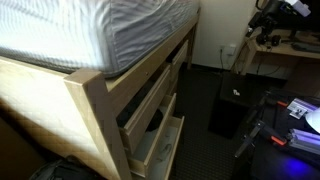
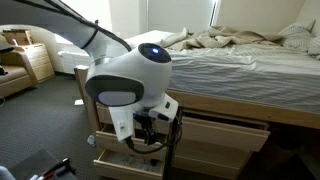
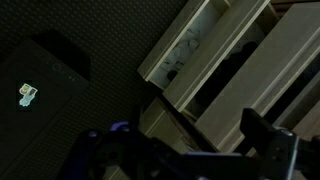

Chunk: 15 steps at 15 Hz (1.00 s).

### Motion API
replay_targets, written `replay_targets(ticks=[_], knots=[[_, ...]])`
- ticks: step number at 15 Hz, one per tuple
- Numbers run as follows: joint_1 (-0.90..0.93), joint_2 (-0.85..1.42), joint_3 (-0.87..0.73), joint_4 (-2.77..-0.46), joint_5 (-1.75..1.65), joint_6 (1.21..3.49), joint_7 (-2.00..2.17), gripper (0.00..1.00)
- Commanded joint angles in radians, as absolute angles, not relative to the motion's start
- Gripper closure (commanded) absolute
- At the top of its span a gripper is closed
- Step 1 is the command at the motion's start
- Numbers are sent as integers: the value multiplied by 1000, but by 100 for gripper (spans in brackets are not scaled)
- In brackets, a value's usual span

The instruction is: Open both topmost drawers fully

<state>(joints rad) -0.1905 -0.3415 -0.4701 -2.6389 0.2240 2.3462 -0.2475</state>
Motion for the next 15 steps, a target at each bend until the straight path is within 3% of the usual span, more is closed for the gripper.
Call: replay_targets(ticks=[1,7,15], knots=[[-212,-278,-428,-2594,244,2390,-222,0],[-272,69,-531,-2339,488,2396,-220,0],[-580,381,-484,-1946,616,2223,-257,0]])
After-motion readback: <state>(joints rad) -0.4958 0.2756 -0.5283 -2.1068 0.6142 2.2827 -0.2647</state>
